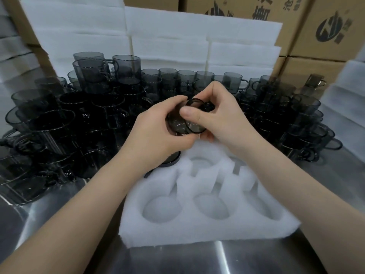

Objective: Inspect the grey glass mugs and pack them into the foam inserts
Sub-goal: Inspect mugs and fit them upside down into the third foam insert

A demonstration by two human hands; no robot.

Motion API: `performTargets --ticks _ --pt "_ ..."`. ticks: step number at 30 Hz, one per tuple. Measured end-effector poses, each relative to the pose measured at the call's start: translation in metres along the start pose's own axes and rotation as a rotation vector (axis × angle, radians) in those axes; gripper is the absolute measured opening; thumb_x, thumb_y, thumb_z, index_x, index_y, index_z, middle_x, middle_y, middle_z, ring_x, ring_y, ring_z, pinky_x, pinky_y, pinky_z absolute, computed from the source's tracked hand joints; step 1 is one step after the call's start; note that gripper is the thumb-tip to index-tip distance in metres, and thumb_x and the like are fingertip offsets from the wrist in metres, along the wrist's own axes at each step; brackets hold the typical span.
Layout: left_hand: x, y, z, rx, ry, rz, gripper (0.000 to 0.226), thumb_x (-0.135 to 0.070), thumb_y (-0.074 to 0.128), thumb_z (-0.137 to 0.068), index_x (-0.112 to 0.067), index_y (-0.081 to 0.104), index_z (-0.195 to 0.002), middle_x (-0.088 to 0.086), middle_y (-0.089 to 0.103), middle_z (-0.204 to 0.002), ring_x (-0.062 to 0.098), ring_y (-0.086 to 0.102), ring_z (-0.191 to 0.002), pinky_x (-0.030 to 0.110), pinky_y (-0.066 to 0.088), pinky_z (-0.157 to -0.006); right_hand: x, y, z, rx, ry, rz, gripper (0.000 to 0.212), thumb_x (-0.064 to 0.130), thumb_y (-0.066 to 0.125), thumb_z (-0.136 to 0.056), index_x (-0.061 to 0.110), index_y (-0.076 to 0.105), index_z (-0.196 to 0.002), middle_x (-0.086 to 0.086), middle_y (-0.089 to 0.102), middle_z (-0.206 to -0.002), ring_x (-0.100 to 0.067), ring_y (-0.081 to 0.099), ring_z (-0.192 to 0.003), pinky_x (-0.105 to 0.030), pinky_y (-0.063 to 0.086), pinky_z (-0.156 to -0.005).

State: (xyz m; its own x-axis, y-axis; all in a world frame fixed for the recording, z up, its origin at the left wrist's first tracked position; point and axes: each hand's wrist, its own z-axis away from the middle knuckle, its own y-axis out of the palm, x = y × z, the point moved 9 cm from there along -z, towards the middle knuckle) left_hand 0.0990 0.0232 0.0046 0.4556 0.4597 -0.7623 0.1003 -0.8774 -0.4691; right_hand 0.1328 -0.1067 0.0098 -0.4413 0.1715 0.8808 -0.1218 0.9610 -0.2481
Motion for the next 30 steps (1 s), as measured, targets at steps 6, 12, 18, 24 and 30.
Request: performTargets --ticks 6,12,18,24,30 --pt "0.002 0.001 0.002 -0.021 0.013 0.165 0.048 -0.050 0.072 -0.066 -0.042 0.053 -0.110 -0.021 0.066 -0.103 0.006 0.068 -0.093 0.043 0.055 -0.088 -0.013 -0.009 -0.003 -0.055 0.159 -0.303 0.034 0.036 0.044 -0.103 0.019 0.066 -0.084 -0.004 0.062 -0.075 -0.020 0.050 -0.042 -0.024 0.039 -0.039" --pt "0.002 -0.001 0.001 0.005 0.000 0.310 0.044 -0.056 0.064 -0.077 -0.041 0.045 -0.113 -0.027 0.063 -0.110 -0.002 0.061 -0.106 0.031 0.048 -0.092 -0.011 0.017 0.001 0.271 0.199 -0.376 0.041 0.033 0.040 -0.102 0.008 0.059 -0.127 -0.012 0.065 -0.114 -0.025 0.060 -0.092 -0.032 0.054 -0.075" --pt "0.008 -0.011 0.002 -0.111 -0.019 0.250 0.074 -0.038 0.083 -0.055 -0.035 0.048 -0.120 -0.009 0.060 -0.119 0.011 0.062 -0.108 0.040 0.053 -0.094 -0.001 0.011 0.002 0.276 0.122 -0.457 0.036 0.015 0.058 -0.085 0.016 0.059 -0.122 -0.013 0.058 -0.106 -0.026 0.058 -0.090 -0.029 0.053 -0.070" --pt "0.002 -0.006 0.002 -0.028 0.015 0.079 0.062 -0.009 0.084 -0.066 -0.029 0.061 -0.120 -0.014 0.067 -0.107 0.003 0.063 -0.100 0.023 0.052 -0.090 0.006 0.009 0.006 0.170 0.001 -0.126 0.042 0.024 0.083 -0.063 0.031 0.061 -0.097 -0.004 0.057 -0.095 -0.013 0.053 -0.059 -0.027 0.042 -0.048" --pt "-0.006 -0.002 0.002 -0.003 0.055 -0.027 0.065 -0.016 0.087 -0.063 -0.043 0.056 -0.114 -0.026 0.064 -0.101 -0.002 0.061 -0.097 0.011 0.045 -0.086 0.011 0.003 0.006 0.078 -0.045 -0.148 0.027 0.039 0.079 -0.065 0.027 0.058 -0.078 -0.001 0.060 -0.083 -0.012 0.054 -0.054 -0.024 0.040 -0.041"
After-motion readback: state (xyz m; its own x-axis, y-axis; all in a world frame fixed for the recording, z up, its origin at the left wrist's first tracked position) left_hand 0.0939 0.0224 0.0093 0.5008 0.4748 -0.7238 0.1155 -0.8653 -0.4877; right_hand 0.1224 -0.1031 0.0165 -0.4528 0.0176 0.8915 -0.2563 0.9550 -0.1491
